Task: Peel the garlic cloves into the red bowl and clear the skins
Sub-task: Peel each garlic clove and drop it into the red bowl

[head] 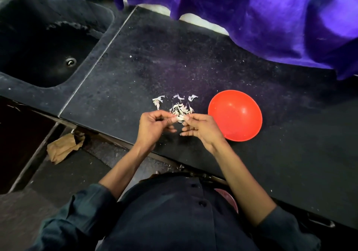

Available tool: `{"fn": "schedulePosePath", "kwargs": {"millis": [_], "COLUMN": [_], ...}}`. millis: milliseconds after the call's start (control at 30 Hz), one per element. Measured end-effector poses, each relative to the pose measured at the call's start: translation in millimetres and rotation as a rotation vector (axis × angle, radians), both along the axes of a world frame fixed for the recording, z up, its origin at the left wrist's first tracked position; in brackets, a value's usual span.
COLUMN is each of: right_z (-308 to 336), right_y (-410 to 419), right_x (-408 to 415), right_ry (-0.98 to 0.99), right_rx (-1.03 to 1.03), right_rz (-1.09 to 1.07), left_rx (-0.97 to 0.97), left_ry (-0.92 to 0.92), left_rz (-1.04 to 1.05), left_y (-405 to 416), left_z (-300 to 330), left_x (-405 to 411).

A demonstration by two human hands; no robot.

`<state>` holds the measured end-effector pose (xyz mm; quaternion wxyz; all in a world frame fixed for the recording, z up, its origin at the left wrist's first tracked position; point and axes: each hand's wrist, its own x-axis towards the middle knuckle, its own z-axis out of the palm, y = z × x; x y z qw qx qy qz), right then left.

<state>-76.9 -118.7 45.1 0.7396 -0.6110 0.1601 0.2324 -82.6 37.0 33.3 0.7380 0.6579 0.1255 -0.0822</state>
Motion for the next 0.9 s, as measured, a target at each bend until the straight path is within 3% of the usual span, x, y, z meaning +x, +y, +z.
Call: {"fn": "schedulePosePath", "kwargs": {"millis": [167, 333, 600, 767, 900], "right_z": [-3.1, -12.4, -36.3, -44.4, -47.9], "right_y": [5.3, 6.9, 6.0, 5.8, 6.8], "right_x": [0.4, 1.6, -6.7, -6.5, -9.0], "right_ry": [0.023, -0.176, -0.383, -0.444, -0.422], "right_rx": [0.08, -0.183, -0.723, -0.889, -0.887], "right_rz": [-0.088, -0.14, -0.003, 0.096, 0.119], "left_rx": [-0.218, -0.239, -0.207, -0.203, -0.203], "left_ry": [0.116, 0.156, 0.174, 0.169, 0.177], "left_rz": [0.004, 0.014, 0.073, 0.114, 0.113], "left_y": [11.1, 19.9, 21.0, 23.9, 26.2], "left_z": [-1.2, -5.0, -11.0, -12.5, -13.3], "left_x": [1.9, 0.8, -7.0, -9.4, -13.6]}}
